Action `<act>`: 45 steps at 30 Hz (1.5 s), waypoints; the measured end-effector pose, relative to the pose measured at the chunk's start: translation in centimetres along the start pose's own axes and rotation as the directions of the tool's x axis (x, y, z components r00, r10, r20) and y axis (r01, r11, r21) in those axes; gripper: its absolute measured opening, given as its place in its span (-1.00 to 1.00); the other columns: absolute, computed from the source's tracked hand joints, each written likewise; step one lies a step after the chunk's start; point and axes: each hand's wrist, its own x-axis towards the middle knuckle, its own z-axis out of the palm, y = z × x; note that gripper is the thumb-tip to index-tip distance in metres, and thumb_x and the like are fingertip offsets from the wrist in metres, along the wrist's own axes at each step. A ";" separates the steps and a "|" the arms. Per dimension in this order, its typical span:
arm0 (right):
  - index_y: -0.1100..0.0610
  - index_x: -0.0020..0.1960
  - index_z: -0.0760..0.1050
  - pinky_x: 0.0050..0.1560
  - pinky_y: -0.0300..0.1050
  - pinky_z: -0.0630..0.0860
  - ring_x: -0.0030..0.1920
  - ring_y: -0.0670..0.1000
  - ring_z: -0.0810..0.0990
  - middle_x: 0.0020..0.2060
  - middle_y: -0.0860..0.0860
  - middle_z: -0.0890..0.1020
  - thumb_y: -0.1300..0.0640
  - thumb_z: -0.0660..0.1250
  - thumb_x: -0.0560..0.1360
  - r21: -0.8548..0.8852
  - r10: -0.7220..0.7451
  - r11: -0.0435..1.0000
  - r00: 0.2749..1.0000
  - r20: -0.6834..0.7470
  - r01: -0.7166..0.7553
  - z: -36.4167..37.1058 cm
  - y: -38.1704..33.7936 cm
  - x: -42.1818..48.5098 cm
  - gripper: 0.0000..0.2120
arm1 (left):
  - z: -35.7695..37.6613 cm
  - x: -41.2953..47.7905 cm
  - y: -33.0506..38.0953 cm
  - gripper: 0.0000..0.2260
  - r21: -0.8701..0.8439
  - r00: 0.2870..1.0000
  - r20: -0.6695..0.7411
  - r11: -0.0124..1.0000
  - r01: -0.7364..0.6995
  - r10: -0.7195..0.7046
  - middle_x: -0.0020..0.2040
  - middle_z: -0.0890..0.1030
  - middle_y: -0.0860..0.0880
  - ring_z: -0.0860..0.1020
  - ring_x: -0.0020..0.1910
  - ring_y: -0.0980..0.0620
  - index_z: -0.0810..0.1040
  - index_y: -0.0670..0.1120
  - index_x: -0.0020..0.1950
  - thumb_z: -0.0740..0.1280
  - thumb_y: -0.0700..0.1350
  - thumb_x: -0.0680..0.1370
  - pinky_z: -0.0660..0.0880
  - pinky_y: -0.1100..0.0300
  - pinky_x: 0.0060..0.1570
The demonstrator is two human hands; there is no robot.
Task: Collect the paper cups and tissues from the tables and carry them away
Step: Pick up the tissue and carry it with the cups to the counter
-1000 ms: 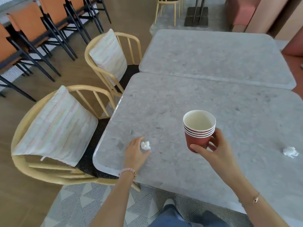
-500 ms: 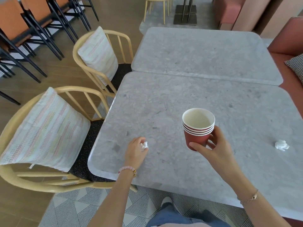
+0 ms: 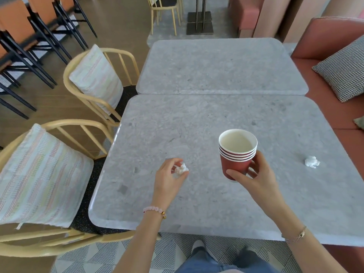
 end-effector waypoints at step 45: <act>-0.13 0.26 0.37 -0.08 -0.46 0.47 0.05 -0.31 0.54 0.06 -0.29 0.58 0.08 0.57 0.25 0.015 0.136 0.991 0.966 -0.218 -0.136 -36.1 9.3 1.0 -0.34 | 38.8 -7.0 15.1 -0.72 0.137 0.911 0.410 0.986 -0.099 0.035 -0.07 0.53 0.08 0.52 -0.06 0.06 0.55 -0.10 0.01 0.46 -0.27 0.33 0.32 0.49 -0.05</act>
